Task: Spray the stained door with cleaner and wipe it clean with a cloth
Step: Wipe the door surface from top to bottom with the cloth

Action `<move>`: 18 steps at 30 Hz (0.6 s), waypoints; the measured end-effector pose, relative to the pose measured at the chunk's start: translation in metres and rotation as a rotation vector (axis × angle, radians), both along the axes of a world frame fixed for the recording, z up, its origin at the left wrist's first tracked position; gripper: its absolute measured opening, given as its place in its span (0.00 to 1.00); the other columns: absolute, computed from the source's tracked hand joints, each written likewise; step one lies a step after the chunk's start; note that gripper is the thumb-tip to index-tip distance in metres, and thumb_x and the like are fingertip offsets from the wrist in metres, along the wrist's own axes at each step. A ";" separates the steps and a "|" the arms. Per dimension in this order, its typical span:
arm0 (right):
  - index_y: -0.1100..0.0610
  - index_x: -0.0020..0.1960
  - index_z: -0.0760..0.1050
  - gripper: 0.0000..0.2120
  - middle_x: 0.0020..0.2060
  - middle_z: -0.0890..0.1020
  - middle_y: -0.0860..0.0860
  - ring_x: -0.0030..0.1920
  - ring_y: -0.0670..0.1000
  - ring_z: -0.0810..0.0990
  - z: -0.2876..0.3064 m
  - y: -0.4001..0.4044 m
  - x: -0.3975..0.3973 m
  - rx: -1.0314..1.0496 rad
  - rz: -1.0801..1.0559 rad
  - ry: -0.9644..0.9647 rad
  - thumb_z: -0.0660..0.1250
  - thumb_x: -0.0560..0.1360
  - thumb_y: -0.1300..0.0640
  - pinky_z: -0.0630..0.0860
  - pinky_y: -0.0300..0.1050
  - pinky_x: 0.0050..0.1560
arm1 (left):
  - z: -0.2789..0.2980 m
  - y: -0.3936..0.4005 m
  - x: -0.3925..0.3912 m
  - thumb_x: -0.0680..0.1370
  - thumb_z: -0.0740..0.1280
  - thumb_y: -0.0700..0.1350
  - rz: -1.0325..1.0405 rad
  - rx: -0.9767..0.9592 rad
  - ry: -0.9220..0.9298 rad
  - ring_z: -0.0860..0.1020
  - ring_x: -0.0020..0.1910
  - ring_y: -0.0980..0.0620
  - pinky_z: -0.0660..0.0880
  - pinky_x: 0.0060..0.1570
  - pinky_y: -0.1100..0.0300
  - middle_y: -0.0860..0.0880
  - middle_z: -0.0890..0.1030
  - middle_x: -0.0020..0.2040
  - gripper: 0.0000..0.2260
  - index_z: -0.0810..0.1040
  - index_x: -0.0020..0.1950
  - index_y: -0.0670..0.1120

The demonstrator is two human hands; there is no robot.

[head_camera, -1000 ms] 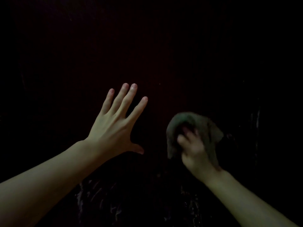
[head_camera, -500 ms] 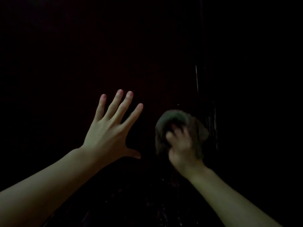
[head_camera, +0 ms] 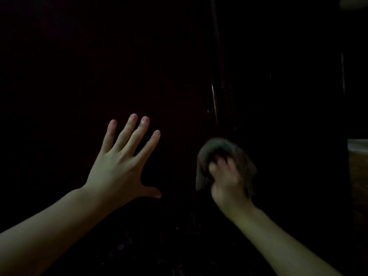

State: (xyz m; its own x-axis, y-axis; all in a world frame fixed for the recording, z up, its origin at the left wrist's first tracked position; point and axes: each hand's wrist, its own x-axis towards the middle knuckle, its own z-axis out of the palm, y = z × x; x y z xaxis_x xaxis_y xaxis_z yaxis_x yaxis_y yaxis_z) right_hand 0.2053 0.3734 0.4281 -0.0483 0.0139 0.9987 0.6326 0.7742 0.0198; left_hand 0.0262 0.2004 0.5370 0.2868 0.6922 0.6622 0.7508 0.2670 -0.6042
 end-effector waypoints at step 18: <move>0.62 0.56 0.69 0.20 0.45 0.81 0.67 0.46 0.69 0.81 0.003 0.014 0.031 -0.046 0.016 -0.061 0.52 0.66 0.66 0.67 0.54 0.59 | 0.000 0.015 0.013 0.55 0.63 0.77 -0.037 0.002 0.040 0.50 0.77 0.37 0.48 0.72 0.34 0.37 0.55 0.77 0.59 0.59 0.77 0.43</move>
State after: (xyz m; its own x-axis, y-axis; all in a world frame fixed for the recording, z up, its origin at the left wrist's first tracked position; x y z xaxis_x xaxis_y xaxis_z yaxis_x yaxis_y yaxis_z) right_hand 0.2358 0.3875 0.4310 -0.1095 0.0582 0.9923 0.6185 0.7855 0.0222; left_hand 0.0387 0.2155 0.5372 0.3387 0.6792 0.6511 0.7355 0.2404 -0.6335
